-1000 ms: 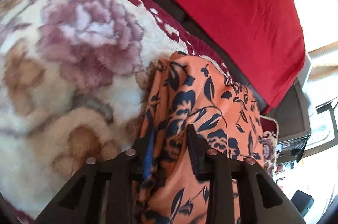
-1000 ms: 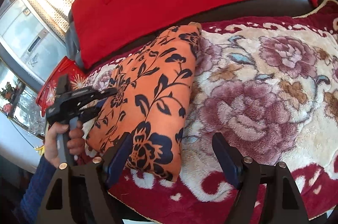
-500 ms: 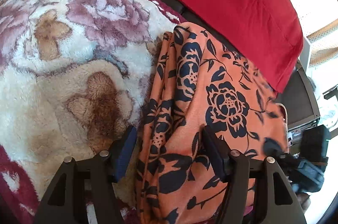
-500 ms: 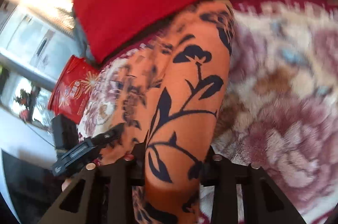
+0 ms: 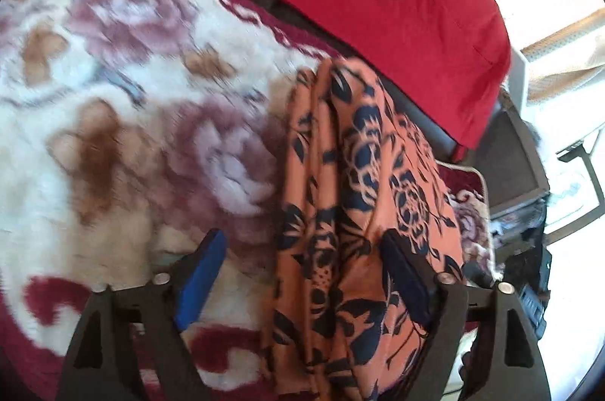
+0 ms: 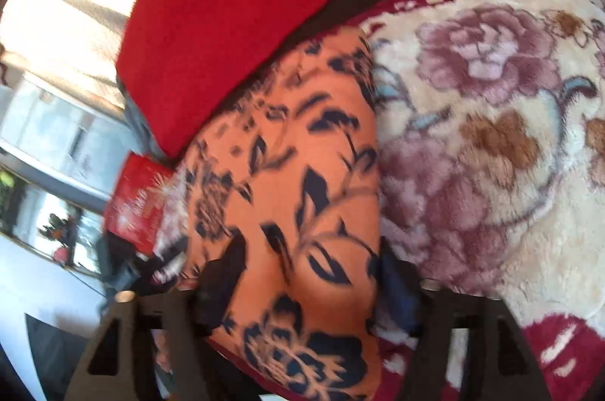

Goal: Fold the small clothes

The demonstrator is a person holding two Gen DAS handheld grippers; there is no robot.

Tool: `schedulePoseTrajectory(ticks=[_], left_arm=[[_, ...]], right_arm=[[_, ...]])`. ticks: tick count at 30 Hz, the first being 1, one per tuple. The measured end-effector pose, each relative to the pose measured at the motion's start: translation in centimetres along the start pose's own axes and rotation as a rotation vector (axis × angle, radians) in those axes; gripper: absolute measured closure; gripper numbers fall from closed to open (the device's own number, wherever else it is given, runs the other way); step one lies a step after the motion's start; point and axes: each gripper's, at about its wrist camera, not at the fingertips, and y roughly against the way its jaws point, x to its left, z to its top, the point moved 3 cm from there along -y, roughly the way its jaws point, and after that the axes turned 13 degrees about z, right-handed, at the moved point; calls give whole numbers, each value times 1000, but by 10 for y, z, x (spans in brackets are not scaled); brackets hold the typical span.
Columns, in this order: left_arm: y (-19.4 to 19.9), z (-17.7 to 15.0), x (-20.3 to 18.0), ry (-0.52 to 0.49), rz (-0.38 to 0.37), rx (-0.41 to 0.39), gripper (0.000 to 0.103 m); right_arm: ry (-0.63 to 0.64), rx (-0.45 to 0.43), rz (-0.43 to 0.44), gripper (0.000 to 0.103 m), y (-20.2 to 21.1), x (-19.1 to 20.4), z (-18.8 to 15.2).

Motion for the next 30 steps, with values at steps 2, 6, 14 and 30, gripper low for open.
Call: schedulePoseTrajectory(ticks=[2,6,14,30], left_arm=[[-12,-7,2,6,27,29,11],[-17,-9,-8,0,-69,50,66],[-5,-10,-72,-137,-58,-39,75],[60,-44,-52,-97,-31,-111,30]], right_arm=[[12,-7,0,22,-6,-1,10],[73,113,-49,57,-39,6,18],[255,-58,-173,67,25,50,35],[111,-222,-153,27,79,12,-7]])
